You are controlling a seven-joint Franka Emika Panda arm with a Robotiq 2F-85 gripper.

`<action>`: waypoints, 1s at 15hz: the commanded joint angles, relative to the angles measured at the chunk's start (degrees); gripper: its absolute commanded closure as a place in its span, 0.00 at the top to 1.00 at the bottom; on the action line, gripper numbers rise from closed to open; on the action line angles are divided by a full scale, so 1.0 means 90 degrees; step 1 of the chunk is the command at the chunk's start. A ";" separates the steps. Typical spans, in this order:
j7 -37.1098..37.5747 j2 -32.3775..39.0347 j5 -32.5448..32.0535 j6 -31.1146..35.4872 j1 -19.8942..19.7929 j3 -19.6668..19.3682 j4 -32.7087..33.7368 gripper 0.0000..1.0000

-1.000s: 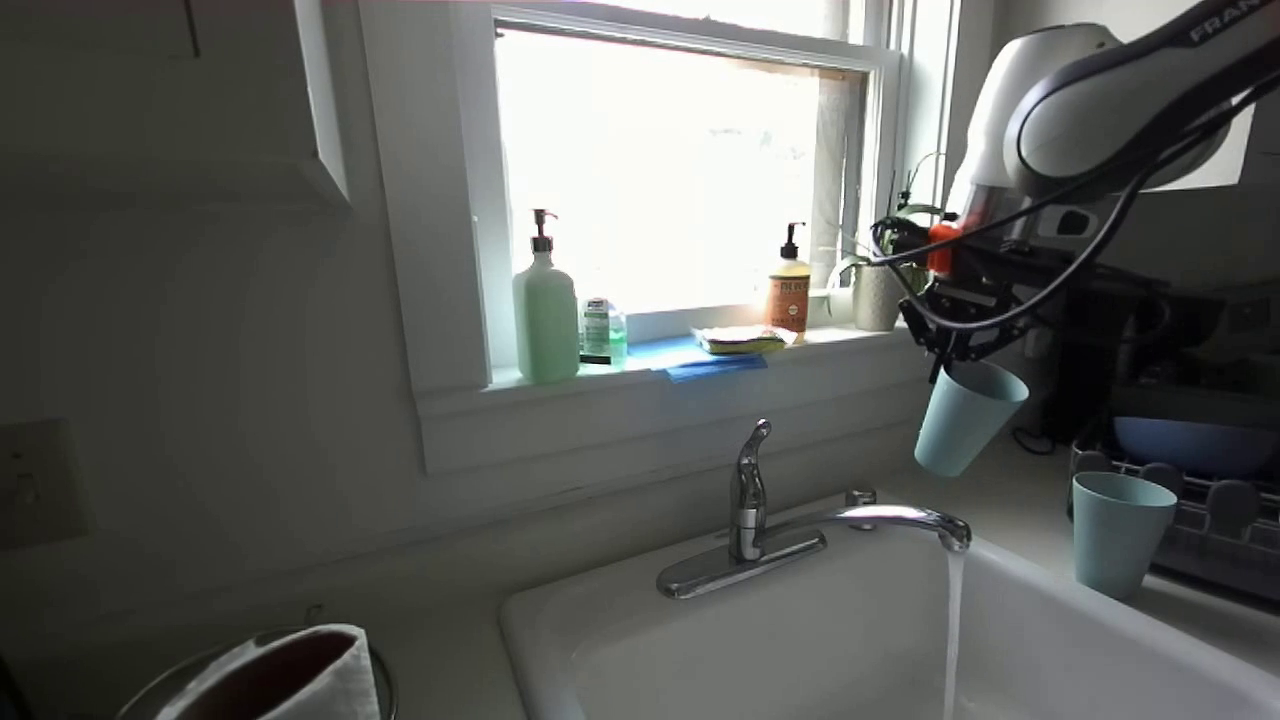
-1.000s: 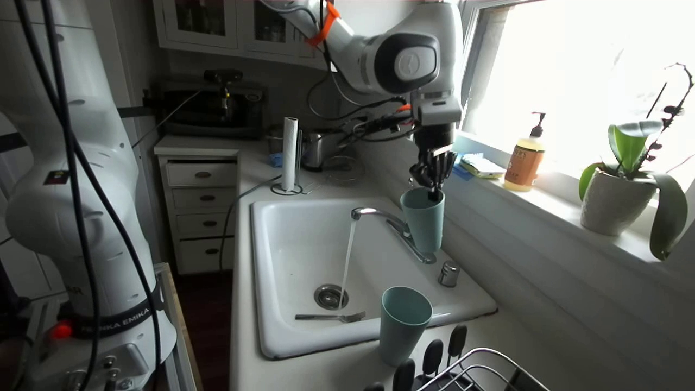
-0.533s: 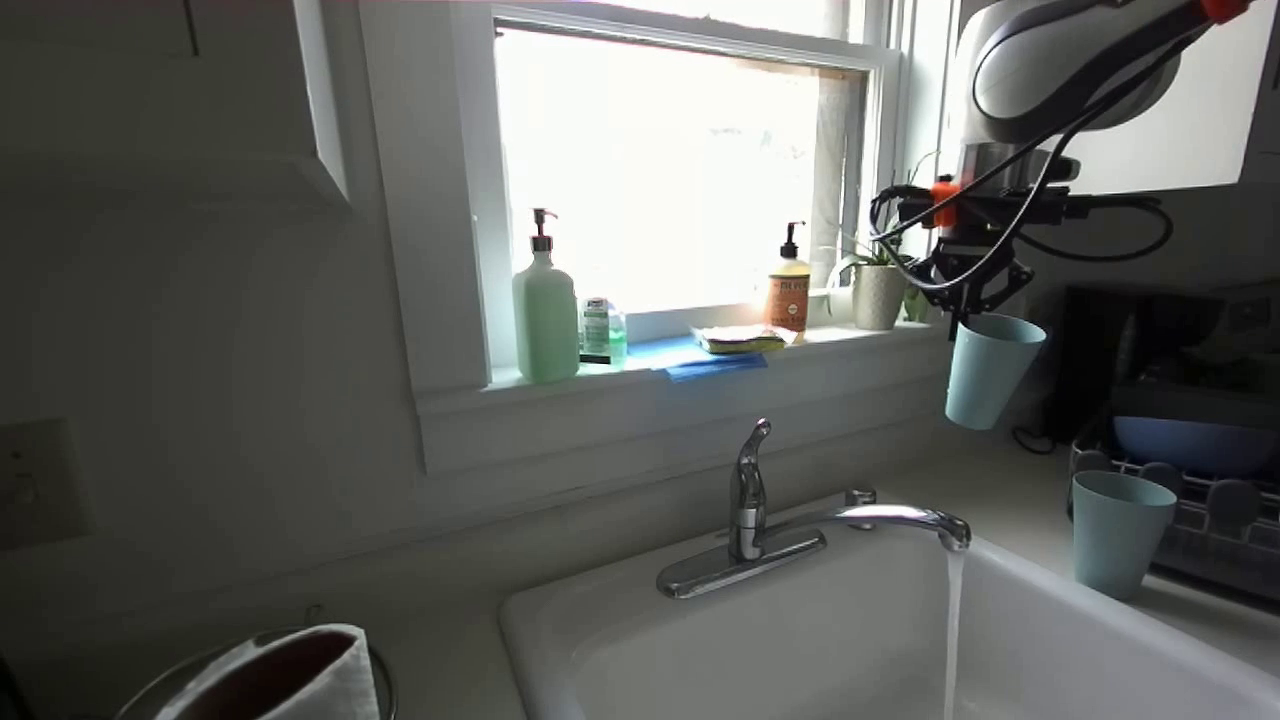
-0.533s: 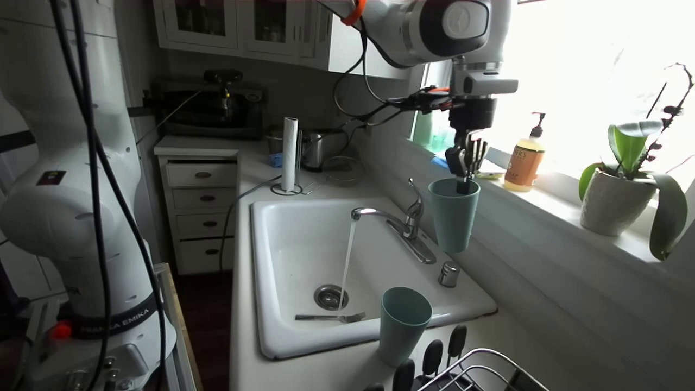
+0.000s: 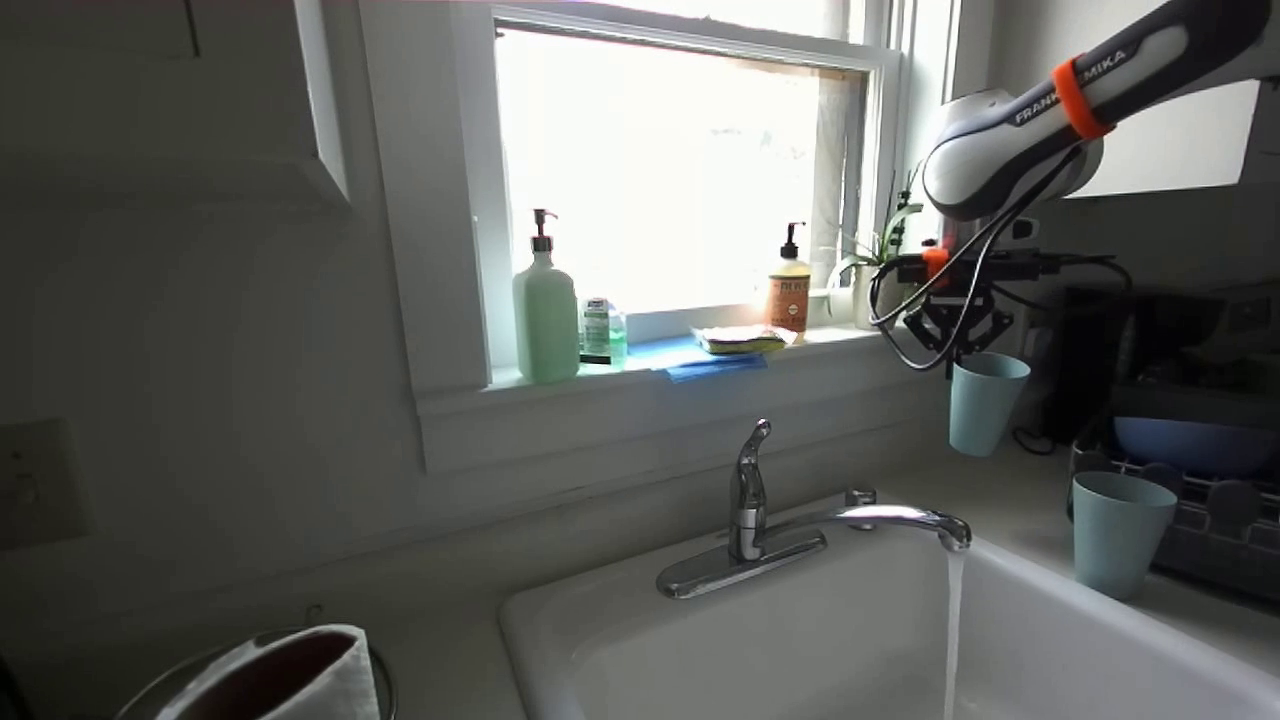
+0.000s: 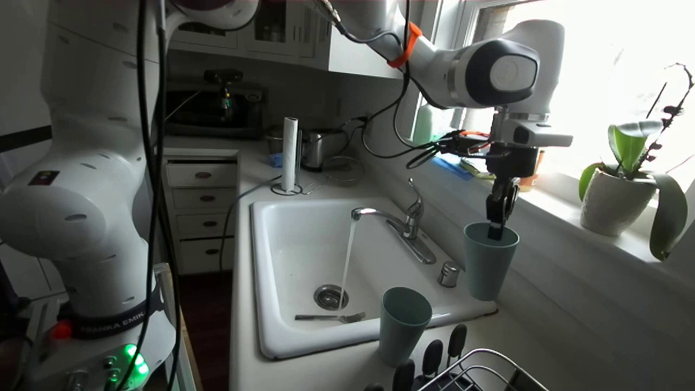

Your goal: Get the grey cup in front, put it under the running water and then pour out the contents of the grey cup into the sink

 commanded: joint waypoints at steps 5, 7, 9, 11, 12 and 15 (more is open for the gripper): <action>-0.1257 0.0978 0.1007 -0.0587 -0.0493 -0.0067 0.0872 0.01; -0.1365 0.1100 0.1076 -0.0642 -0.0537 -0.0111 0.0920 0.01; -0.1391 0.1211 0.1148 -0.0523 -0.0575 -0.0143 0.0904 0.01; -0.1347 0.1320 0.1178 -0.0552 -0.0576 -0.0163 0.0899 0.01; -0.1336 0.1375 0.1174 -0.0484 -0.0578 -0.0182 0.0863 0.01; -0.1294 0.1497 0.1250 -0.0369 -0.0577 -0.0186 0.0808 0.01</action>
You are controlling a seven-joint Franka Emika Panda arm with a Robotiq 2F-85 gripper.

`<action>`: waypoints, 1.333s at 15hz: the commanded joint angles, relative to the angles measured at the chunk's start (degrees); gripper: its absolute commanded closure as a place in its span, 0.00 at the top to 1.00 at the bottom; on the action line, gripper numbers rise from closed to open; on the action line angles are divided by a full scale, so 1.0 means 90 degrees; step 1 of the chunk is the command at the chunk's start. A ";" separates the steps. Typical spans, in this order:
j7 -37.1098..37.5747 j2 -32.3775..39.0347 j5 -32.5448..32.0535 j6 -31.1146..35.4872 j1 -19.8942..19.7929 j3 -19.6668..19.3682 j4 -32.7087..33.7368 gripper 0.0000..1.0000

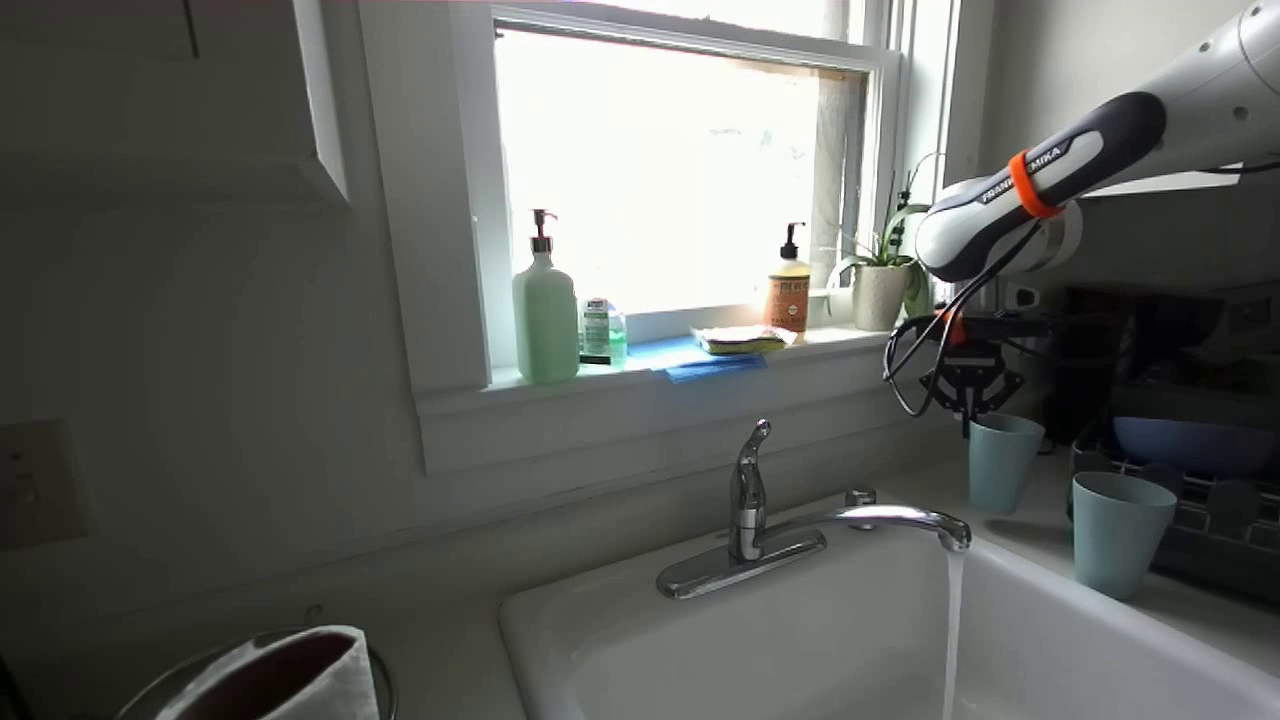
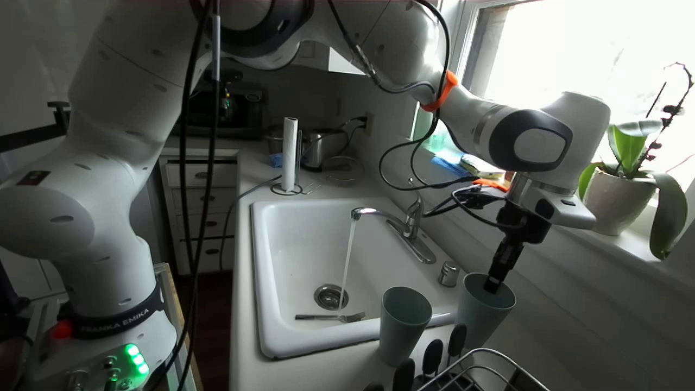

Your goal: Get the grey cup in front, put it under the running water and then pour out the contents of the grey cup into the sink

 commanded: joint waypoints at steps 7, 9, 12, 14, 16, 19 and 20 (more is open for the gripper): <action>-0.0010 0.0387 0.0330 0.0358 -0.0003 -0.0096 0.0052 0.08; 0.0005 0.0388 0.0324 0.0439 0.0007 -0.0109 0.0009 0.32; -0.0033 0.0280 0.0372 0.0332 0.0010 -0.0085 -0.0024 0.45; -0.0071 0.0078 0.0355 0.0244 0.0057 -0.0077 -0.0112 0.59; -0.0226 -0.0170 0.0238 0.0109 0.0116 -0.0082 -0.0215 0.73; -0.0586 -0.0613 -0.0036 -0.0053 0.0239 -0.0122 -0.0419 0.94; -0.0785 -0.0774 -0.0184 -0.0139 0.0278 -0.0146 -0.0490 1.00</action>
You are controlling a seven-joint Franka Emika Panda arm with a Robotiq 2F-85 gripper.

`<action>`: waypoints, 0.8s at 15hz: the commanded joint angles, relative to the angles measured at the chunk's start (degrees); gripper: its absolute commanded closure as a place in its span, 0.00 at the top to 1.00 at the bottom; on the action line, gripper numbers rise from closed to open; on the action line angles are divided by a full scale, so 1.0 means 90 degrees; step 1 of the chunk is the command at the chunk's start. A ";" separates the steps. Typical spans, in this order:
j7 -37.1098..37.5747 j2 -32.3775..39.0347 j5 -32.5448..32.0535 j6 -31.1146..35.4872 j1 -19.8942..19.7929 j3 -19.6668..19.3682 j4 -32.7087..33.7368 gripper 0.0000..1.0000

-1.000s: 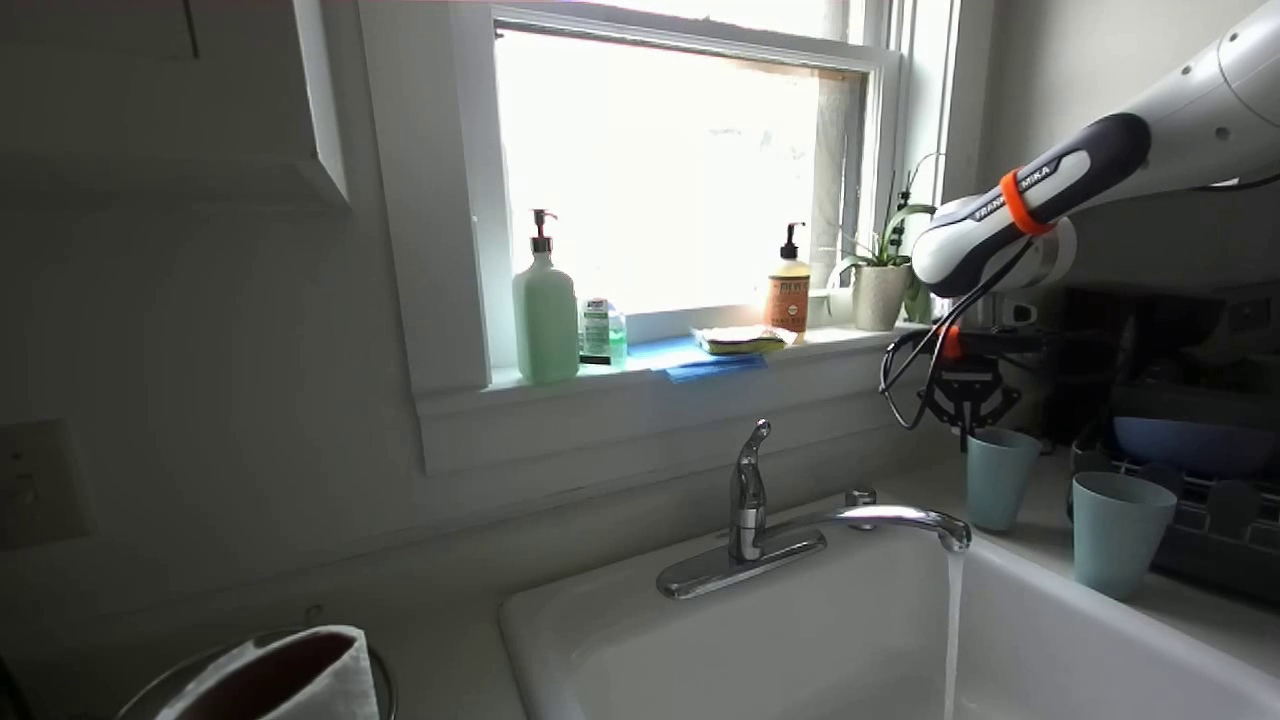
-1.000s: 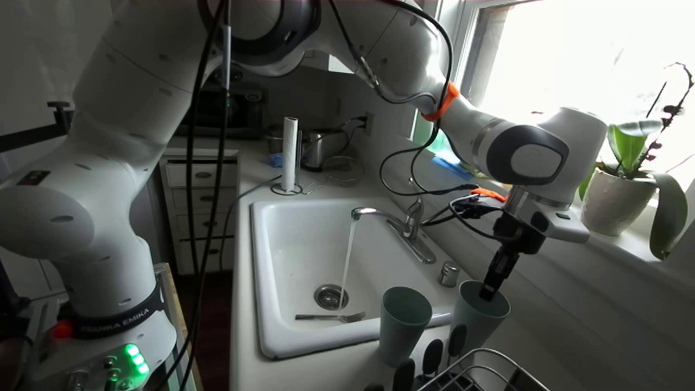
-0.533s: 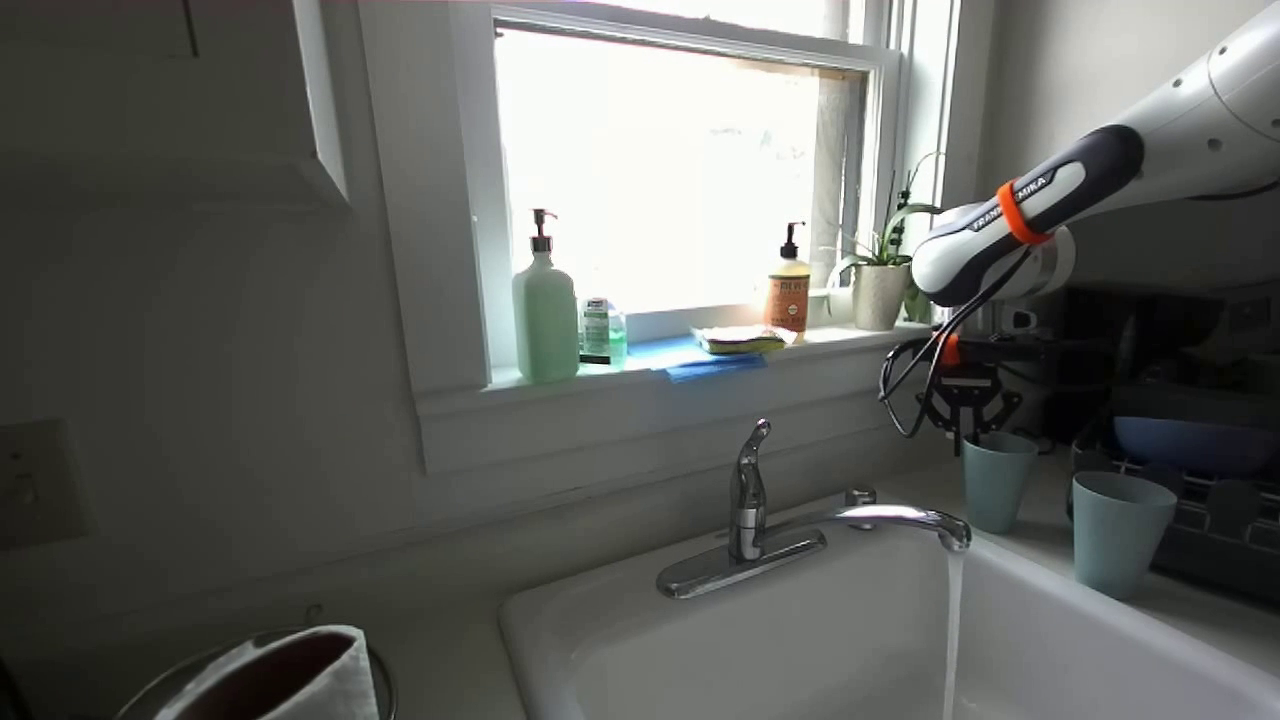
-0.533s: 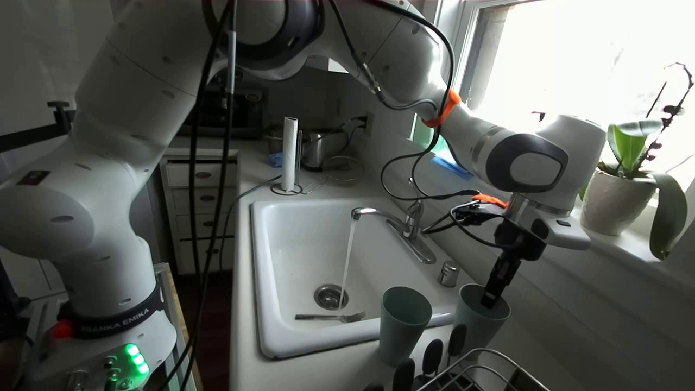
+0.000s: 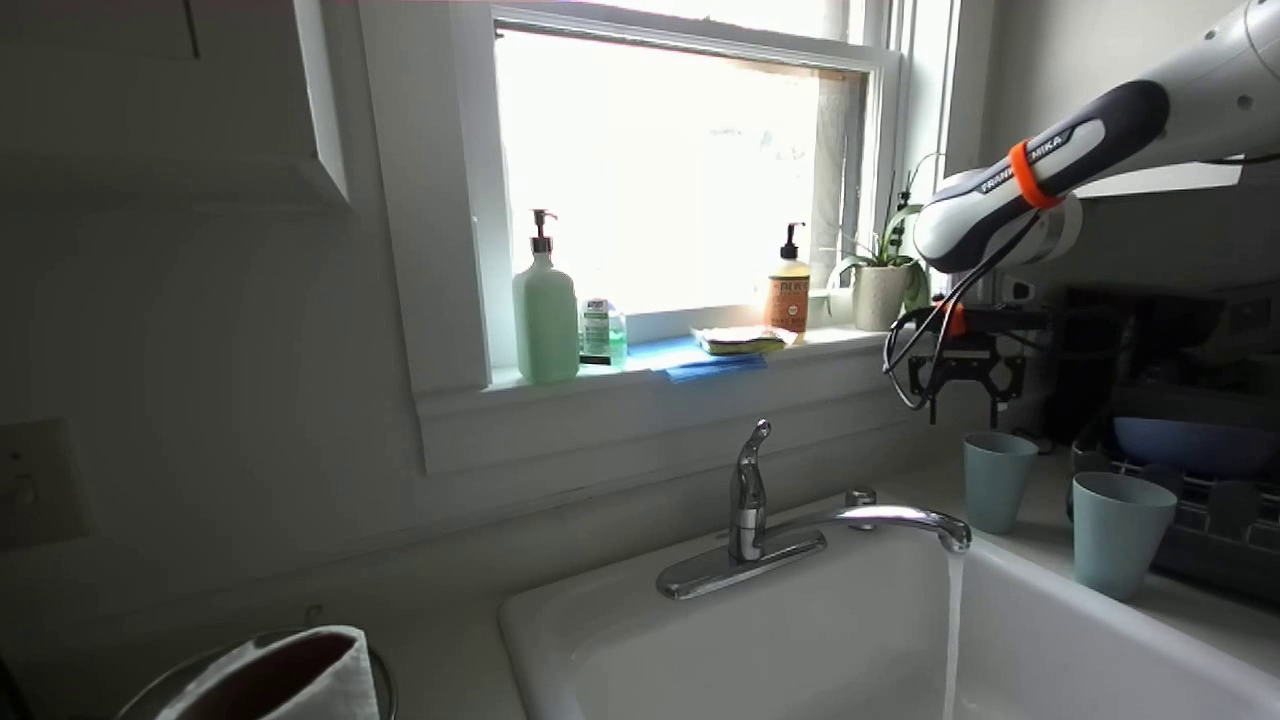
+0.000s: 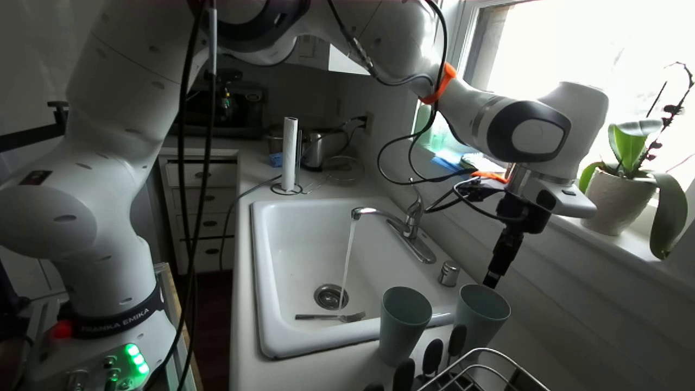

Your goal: Get the grey cup in front, put it under the running water and then pour out the contents of the grey cup into the sink

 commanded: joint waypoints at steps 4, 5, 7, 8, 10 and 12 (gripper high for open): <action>-0.1603 -0.1326 -0.0787 -0.0647 0.0157 -0.0096 -0.0770 1.00; -0.1884 -0.1496 -0.0818 -0.0734 0.0129 -0.0089 -0.0854 1.00; -0.2416 -0.1858 -0.0837 -0.0951 0.0043 -0.0103 -0.1034 1.00; -0.2625 -0.1989 -0.0855 -0.1092 0.0026 -0.0112 -0.1047 1.00; -0.2966 -0.2287 -0.0862 -0.1310 -0.0001 -0.0153 -0.1135 1.00; -0.3231 -0.2611 -0.0884 -0.1491 0.0007 -0.0180 -0.1278 1.00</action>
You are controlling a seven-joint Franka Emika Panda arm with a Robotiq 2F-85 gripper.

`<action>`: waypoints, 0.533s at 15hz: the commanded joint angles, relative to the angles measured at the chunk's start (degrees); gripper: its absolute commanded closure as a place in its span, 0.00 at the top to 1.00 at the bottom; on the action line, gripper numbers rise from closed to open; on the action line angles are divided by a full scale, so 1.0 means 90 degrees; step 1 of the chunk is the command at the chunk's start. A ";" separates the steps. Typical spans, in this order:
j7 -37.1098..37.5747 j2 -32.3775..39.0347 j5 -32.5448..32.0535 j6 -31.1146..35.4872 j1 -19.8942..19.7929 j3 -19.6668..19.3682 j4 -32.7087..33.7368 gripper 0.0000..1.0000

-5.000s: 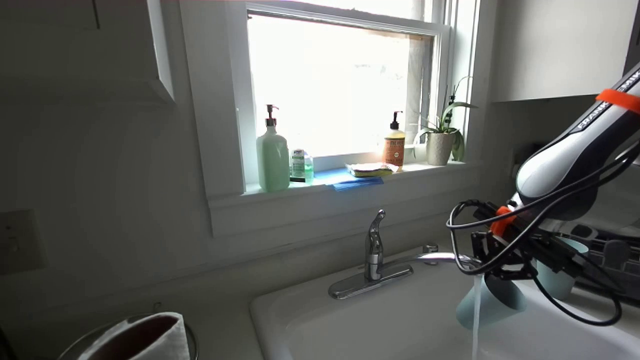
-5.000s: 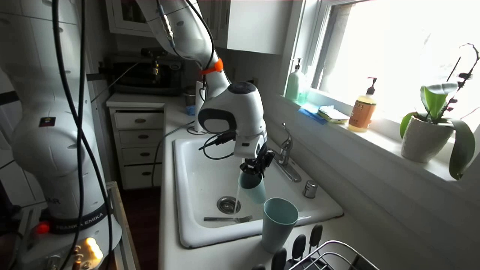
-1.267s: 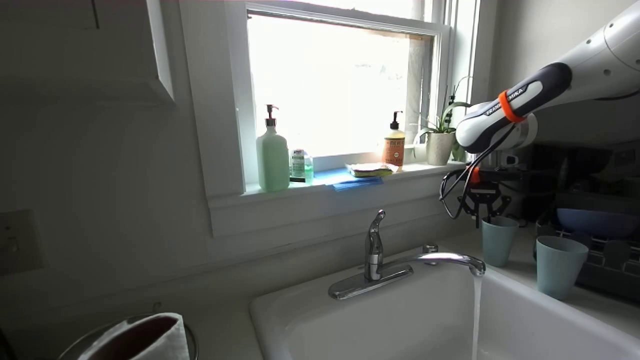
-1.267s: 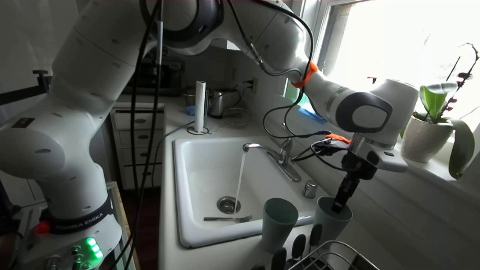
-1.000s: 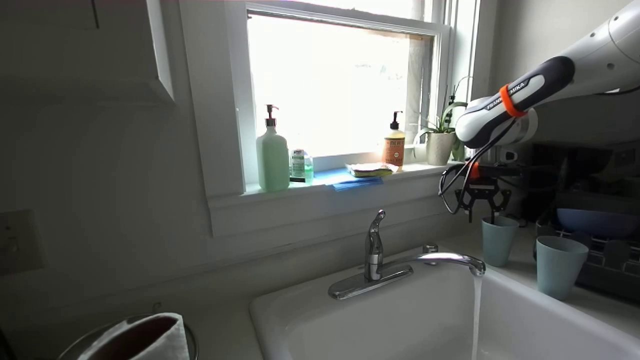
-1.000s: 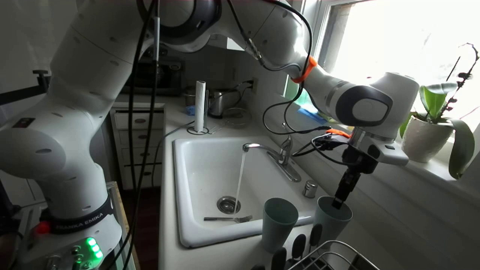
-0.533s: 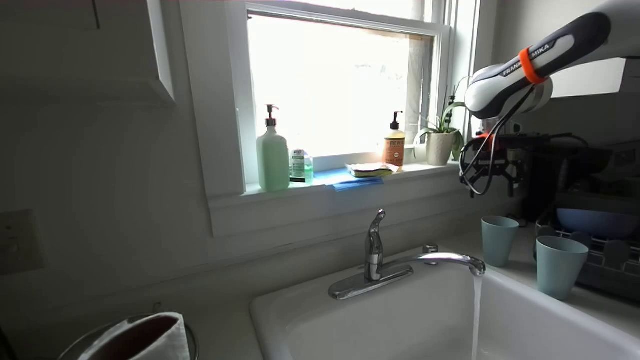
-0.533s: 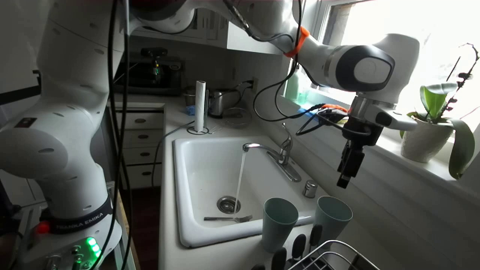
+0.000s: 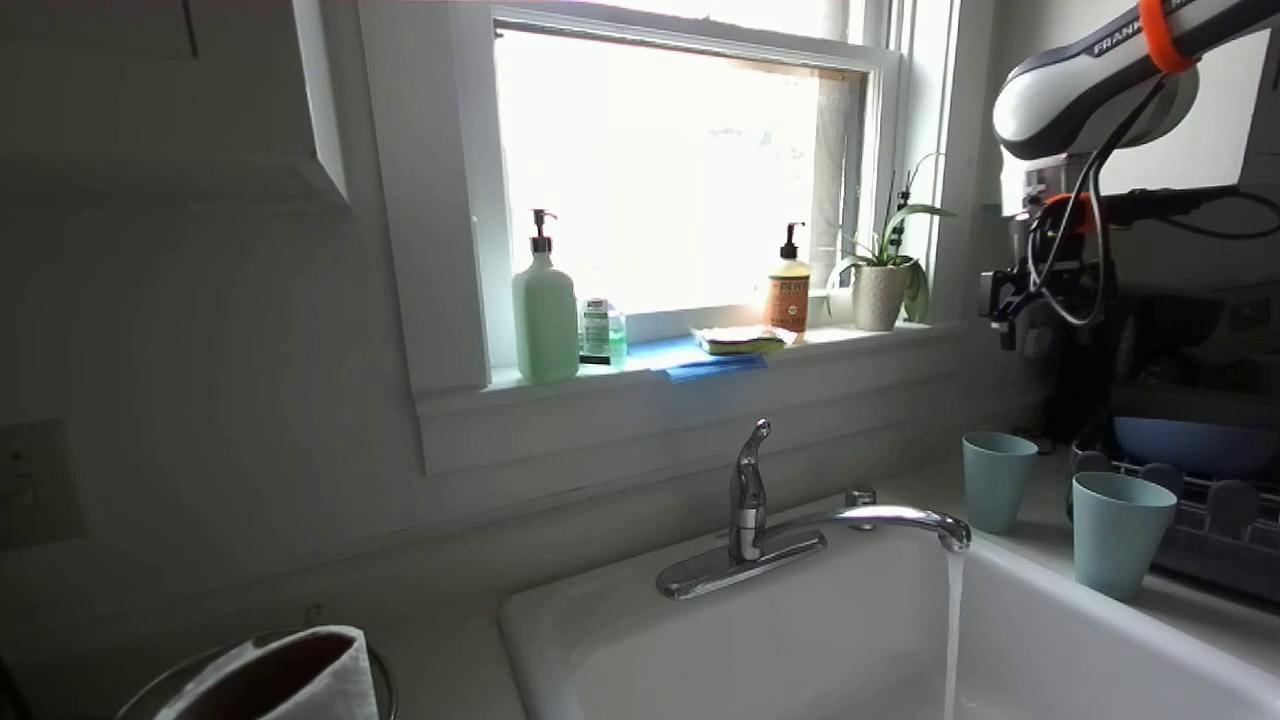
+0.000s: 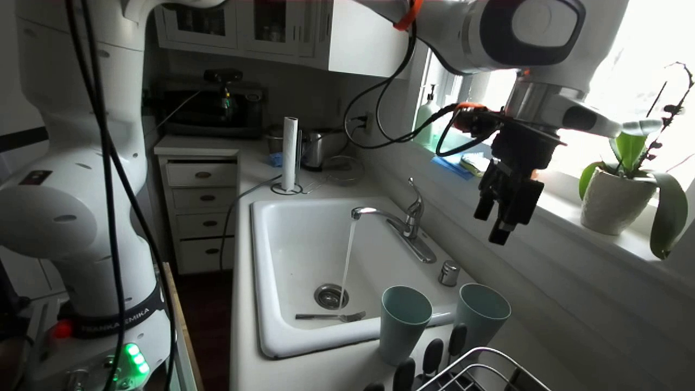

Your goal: Get the grey cup in front, put it under the running water and then pour out the contents of the grey cup into the sink

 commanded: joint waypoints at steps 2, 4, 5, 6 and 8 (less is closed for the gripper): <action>-0.0266 -0.0289 -0.0012 -0.0211 -0.0012 -0.0023 -0.0086 1.00; -0.0286 -0.0393 -0.0014 -0.0234 -0.0011 -0.0026 -0.0102 1.00; -0.0285 -0.0373 -0.0014 -0.0234 -0.0009 -0.0025 -0.0103 1.00; -0.0285 -0.0333 -0.0014 -0.0232 -0.0009 -0.0024 -0.0101 1.00; -0.0285 -0.0276 -0.0015 -0.0229 -0.0008 -0.0023 -0.0101 1.00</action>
